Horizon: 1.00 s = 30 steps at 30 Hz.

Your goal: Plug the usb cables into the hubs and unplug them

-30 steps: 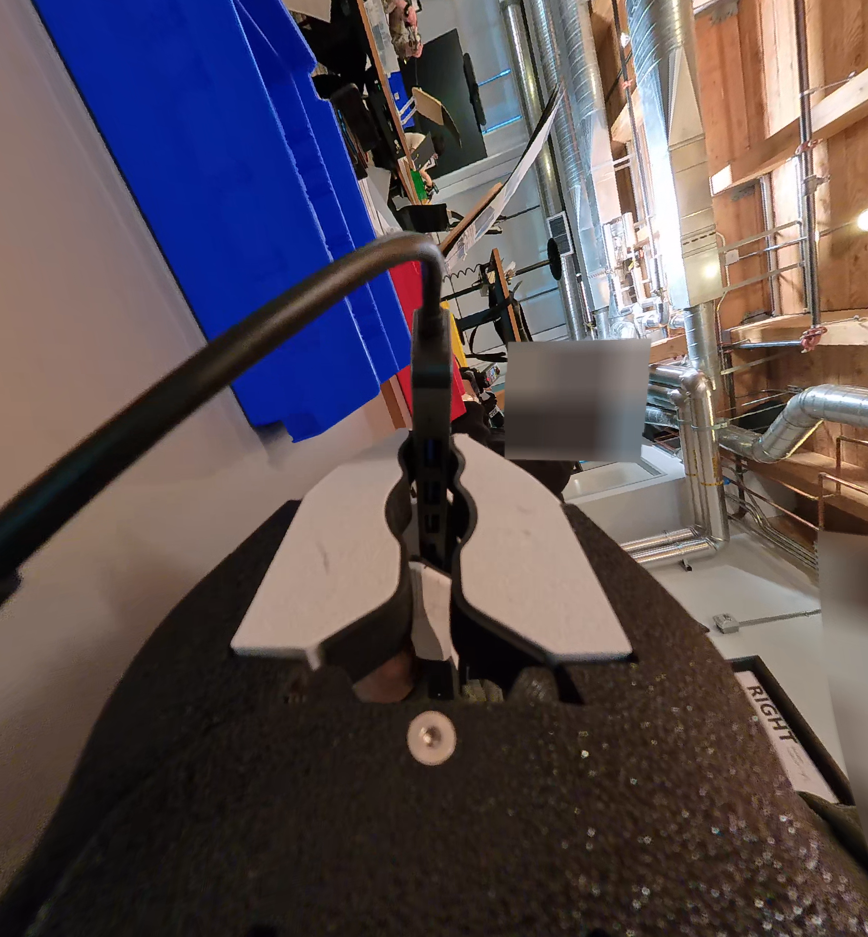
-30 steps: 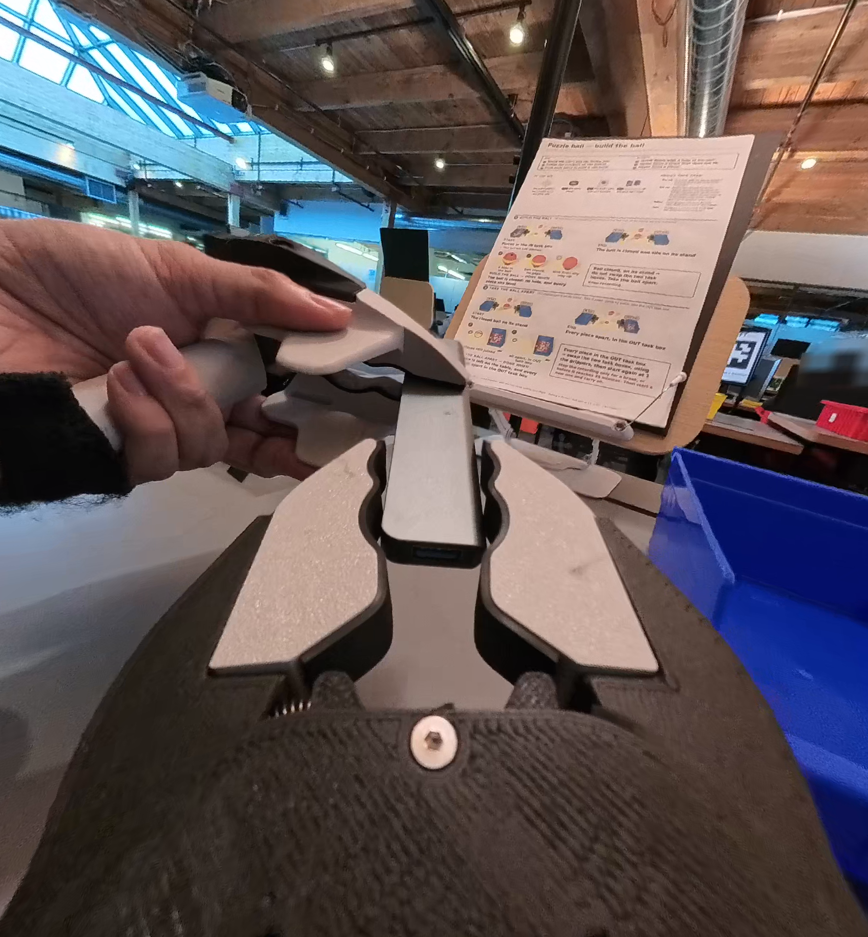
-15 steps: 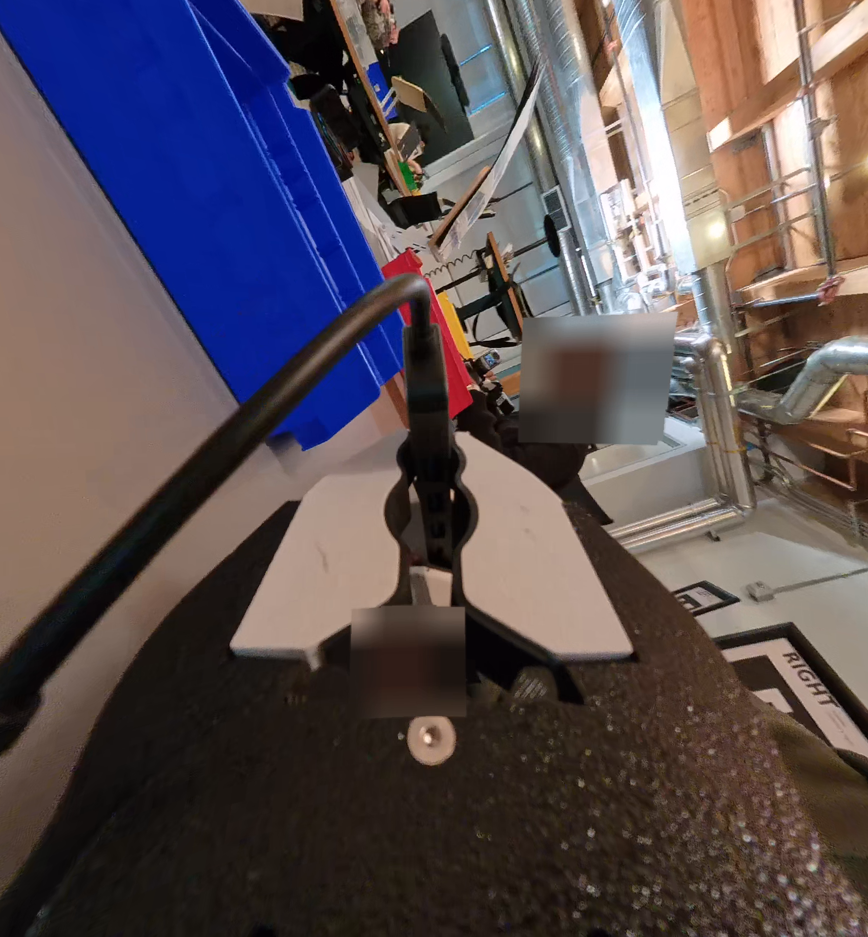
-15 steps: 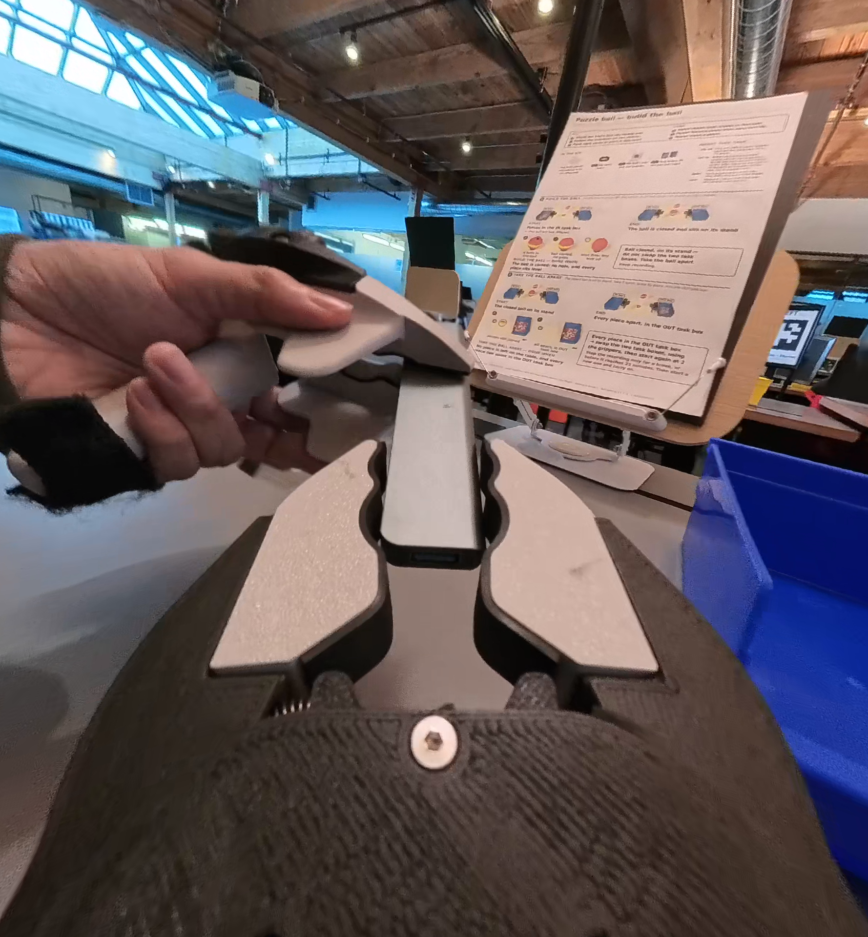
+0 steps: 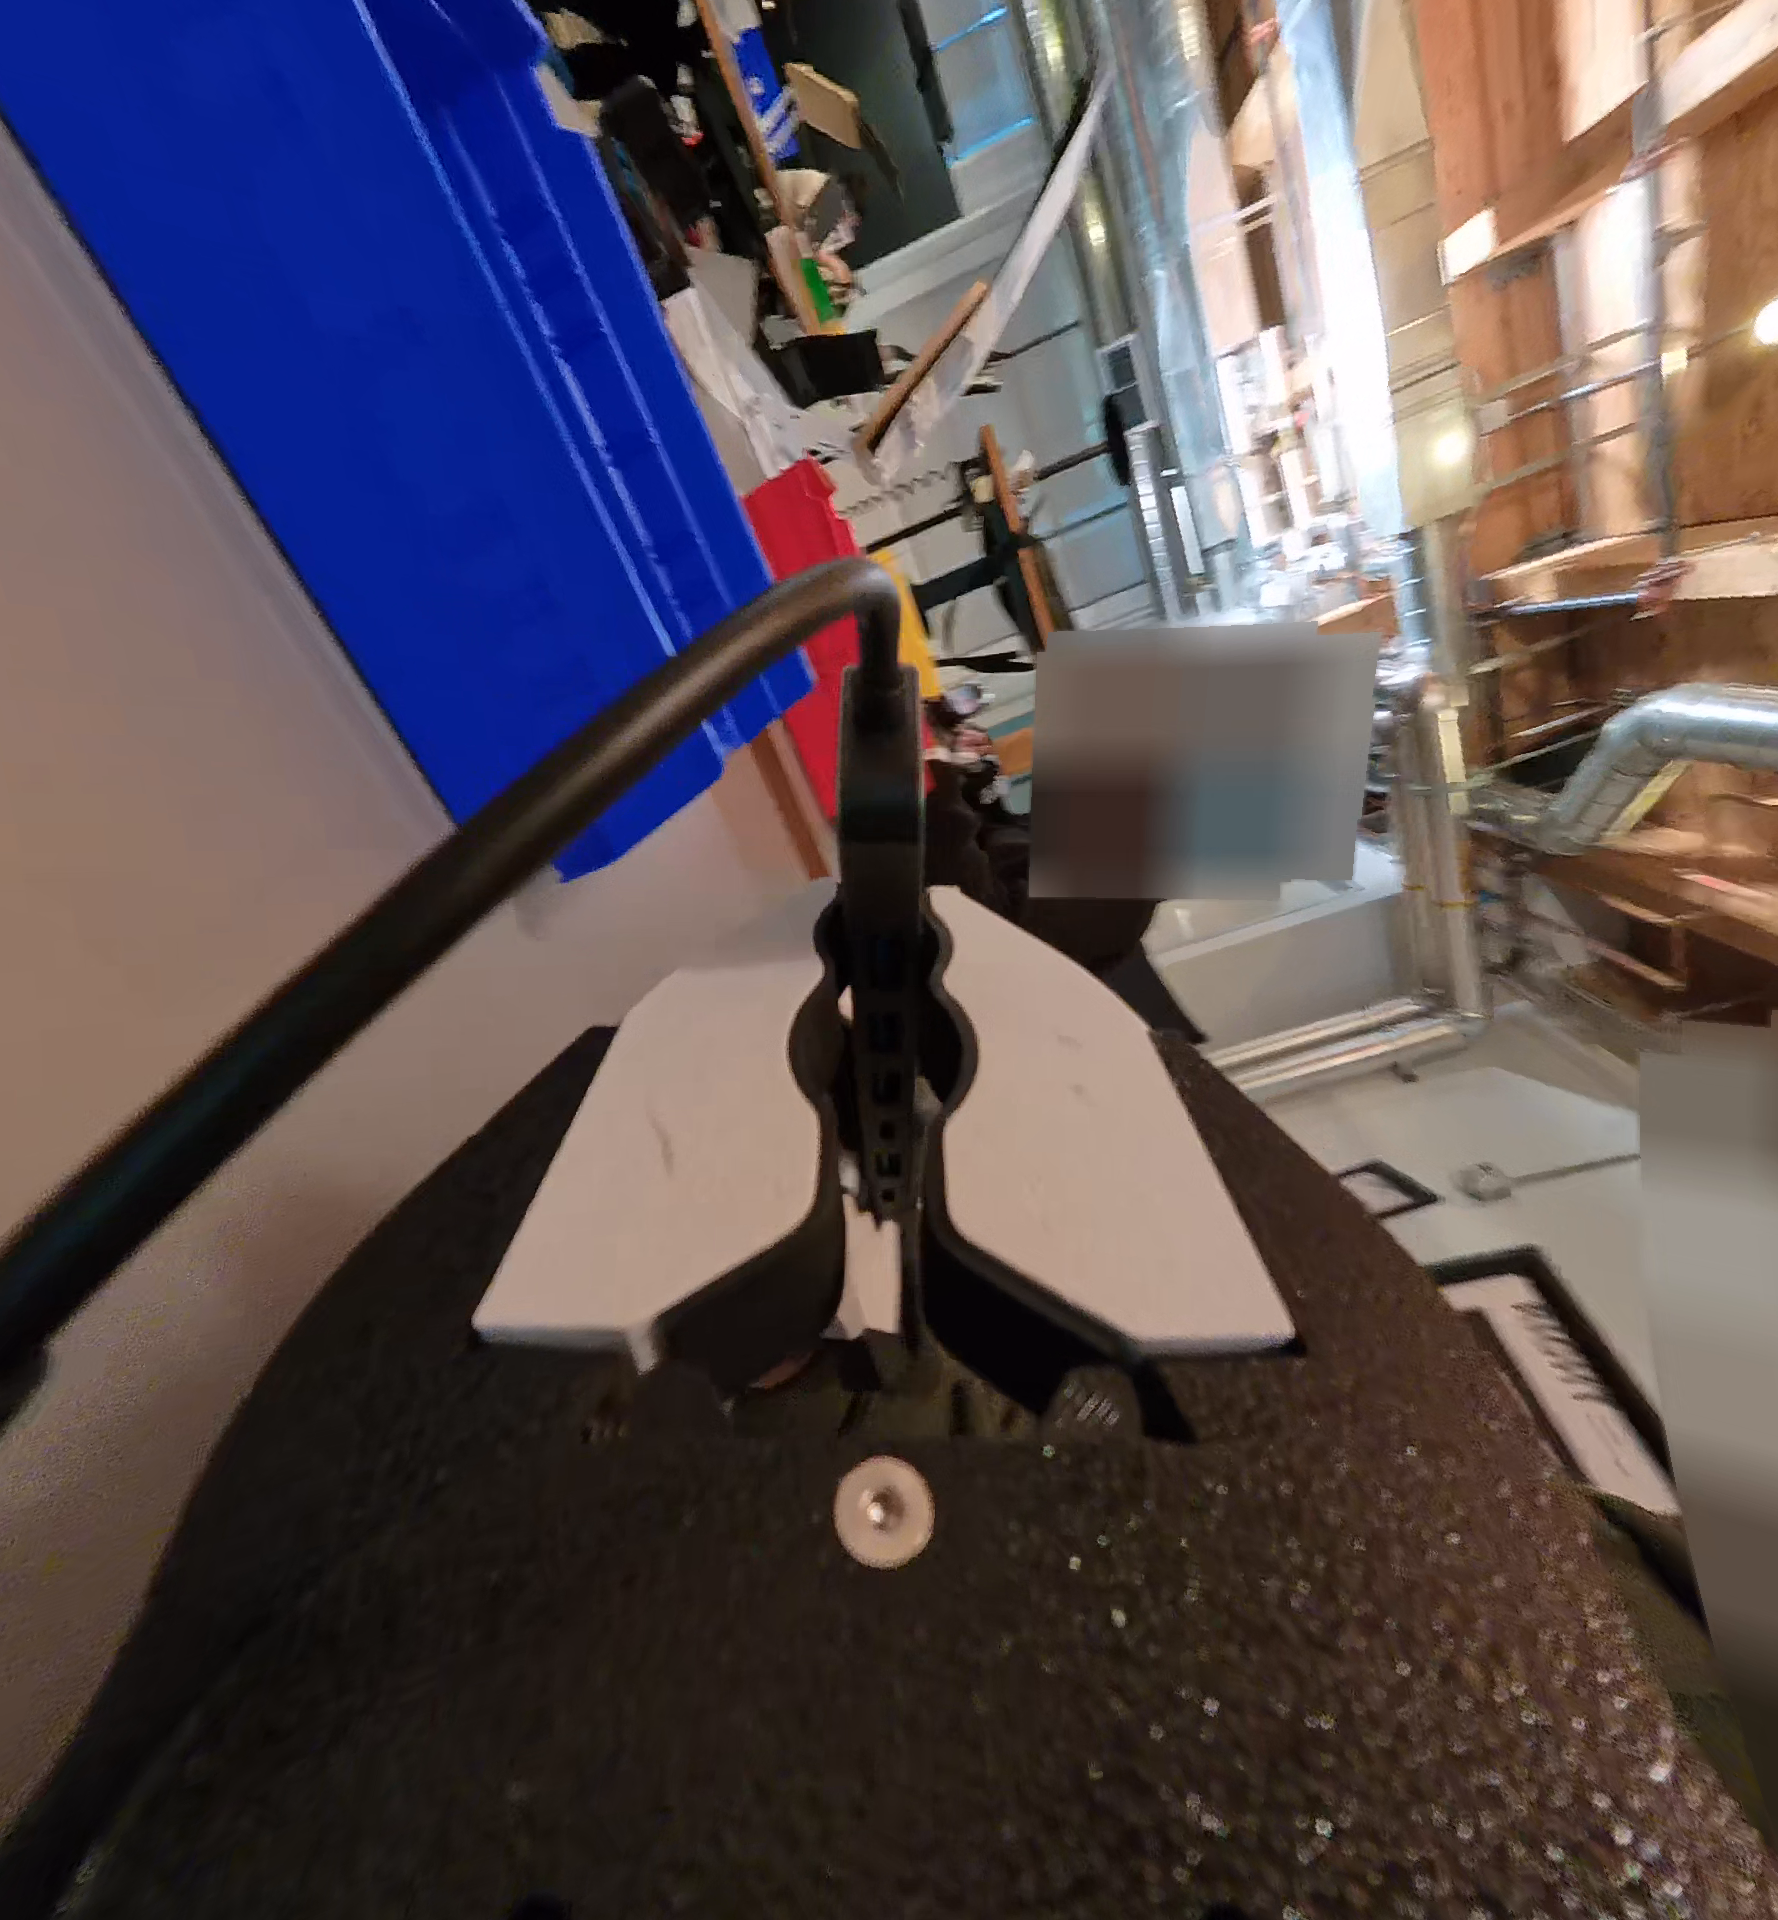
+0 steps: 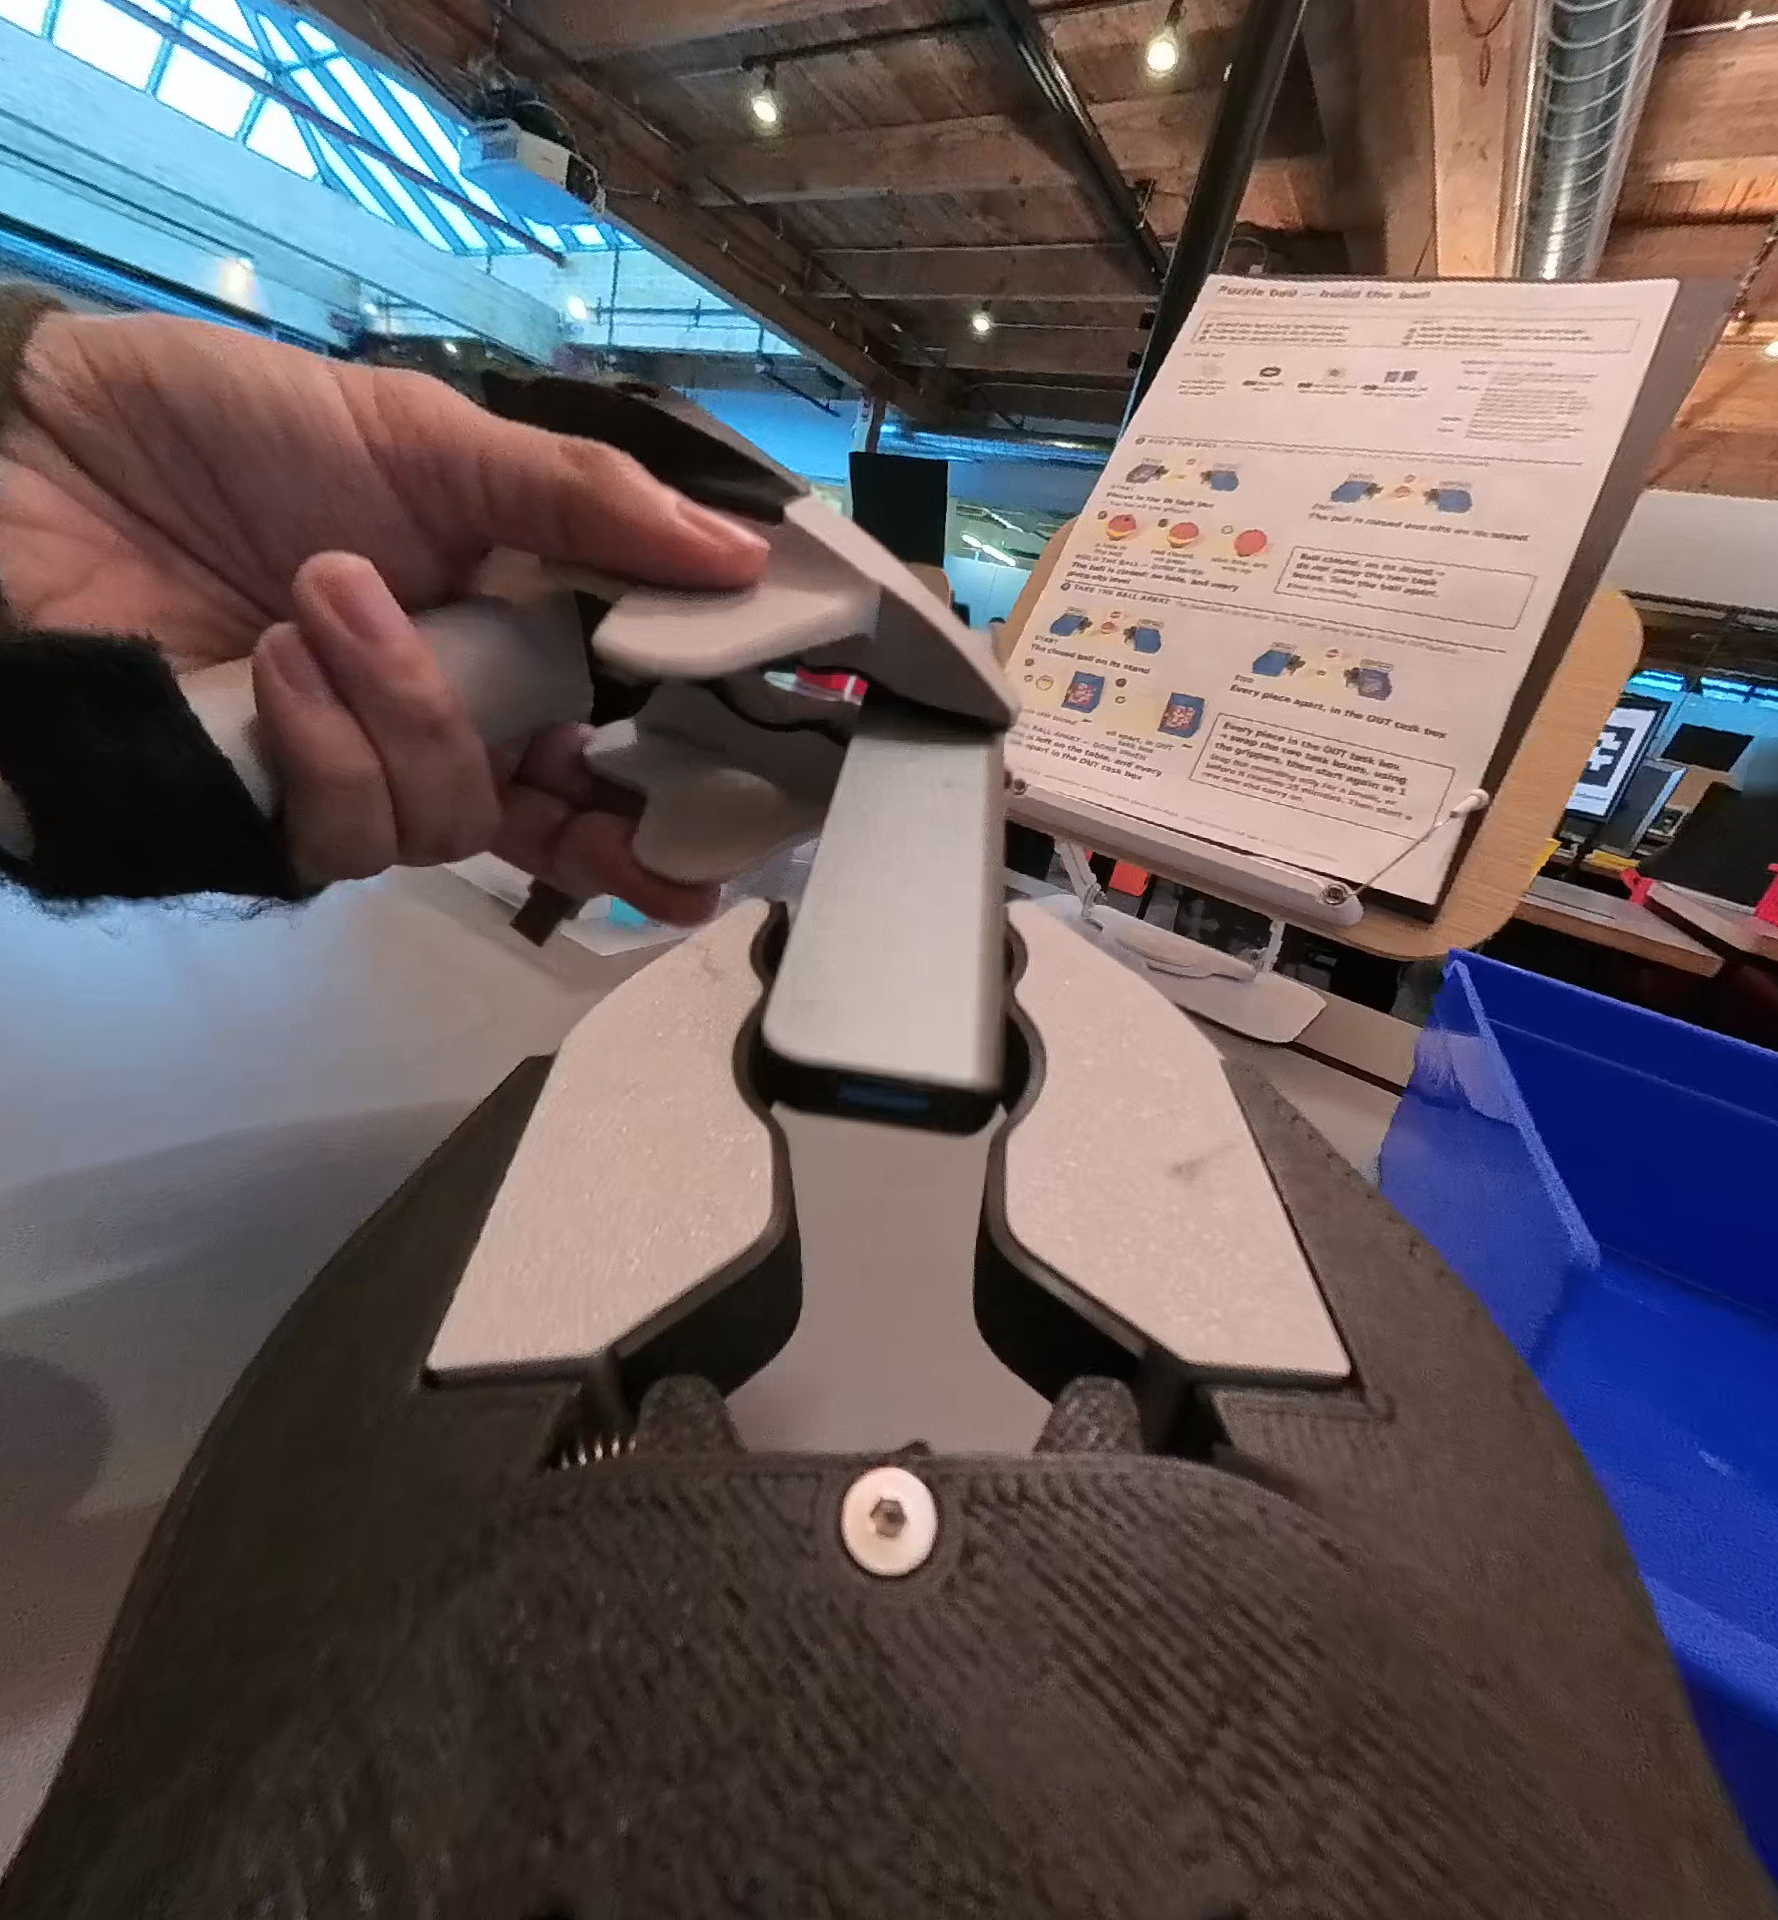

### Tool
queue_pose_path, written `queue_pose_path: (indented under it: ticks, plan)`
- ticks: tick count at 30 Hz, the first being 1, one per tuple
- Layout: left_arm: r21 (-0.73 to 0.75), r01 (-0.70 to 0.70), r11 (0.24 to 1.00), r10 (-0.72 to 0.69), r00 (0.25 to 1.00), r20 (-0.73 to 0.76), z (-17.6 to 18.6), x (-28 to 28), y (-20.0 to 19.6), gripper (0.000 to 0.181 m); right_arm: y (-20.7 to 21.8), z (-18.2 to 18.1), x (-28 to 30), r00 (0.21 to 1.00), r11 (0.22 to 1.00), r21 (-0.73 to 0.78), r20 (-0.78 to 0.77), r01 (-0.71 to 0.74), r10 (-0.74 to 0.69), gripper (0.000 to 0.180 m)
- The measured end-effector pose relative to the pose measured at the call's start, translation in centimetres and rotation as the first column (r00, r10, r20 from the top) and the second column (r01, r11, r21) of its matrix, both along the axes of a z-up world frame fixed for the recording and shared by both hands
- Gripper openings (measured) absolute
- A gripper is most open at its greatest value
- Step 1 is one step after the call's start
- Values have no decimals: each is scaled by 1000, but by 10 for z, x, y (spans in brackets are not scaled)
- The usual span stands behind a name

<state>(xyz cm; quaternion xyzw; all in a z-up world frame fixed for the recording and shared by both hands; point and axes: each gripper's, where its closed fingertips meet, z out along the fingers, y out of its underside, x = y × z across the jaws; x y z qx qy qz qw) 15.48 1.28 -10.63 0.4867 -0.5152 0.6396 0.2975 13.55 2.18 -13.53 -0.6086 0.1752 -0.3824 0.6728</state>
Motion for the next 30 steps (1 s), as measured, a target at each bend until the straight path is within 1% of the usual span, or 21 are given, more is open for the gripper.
queue_pose_path:
  ticks: [1, 2, 8, 12, 13, 15, 18, 19, 20, 23, 26, 30]
  plan:
    - [58, -24, 998, 23, 999, 22, -5, 2, 1, 9, -1, 0, 1, 1000, 1000, 2, 1, 9, -9, 37]
    - [84, -36, 996, 33, 999, 36, -7, 3, 0, 9, -2, 1, 1, 1000, 1000, 6, 4, 15, -15, 37]
    - [55, -37, 998, 36, 999, 12, -6, 3, 0, 9, -1, -1, 3, 1000, 1000, 6, -29, -1, 1, 36]
    - [41, -24, 999, 23, 999, 22, -6, 4, 1, 10, -1, -2, 5, 999, 1000, 13, -50, 0, 1, 36]
    - [29, -17, 999, 16, 999, 35, -4, 4, 0, 13, -2, -1, 4, 999, 999, 34, -53, -5, 7, 36]
    - [36, -12, 999, 10, 999, 49, -4, 4, -3, 32, -4, 0, 6, 998, 999, 54, -66, -8, 12, 35]
    - [84, 1, 996, -12, 991, 132, -5, 2, -5, 39, -7, 2, 5, 998, 997, 77, -63, -13, 18, 35]
    - [109, 3, 994, -19, 990, 141, -7, 2, -5, 50, -8, 3, 5, 998, 996, 85, -61, -14, 19, 35]
    - [114, 6, 993, -23, 989, 147, -8, 2, -4, 55, -8, 3, 4, 998, 996, 90, -61, -16, 21, 35]
    - [85, -8, 996, -5, 990, 142, -8, 4, 0, 54, -8, 3, 3, 998, 996, 90, -52, -25, 29, 35]
    - [119, -12, 993, -3, 992, 125, -18, 5, 6, 57, -9, 5, 2, 999, 994, 104, -44, -24, 29, 35]
    - [41, -31, 999, 23, 986, 166, -2, -4, 18, 57, -18, 7, 7, 998, 990, 144, -61, 4, 5, 35]
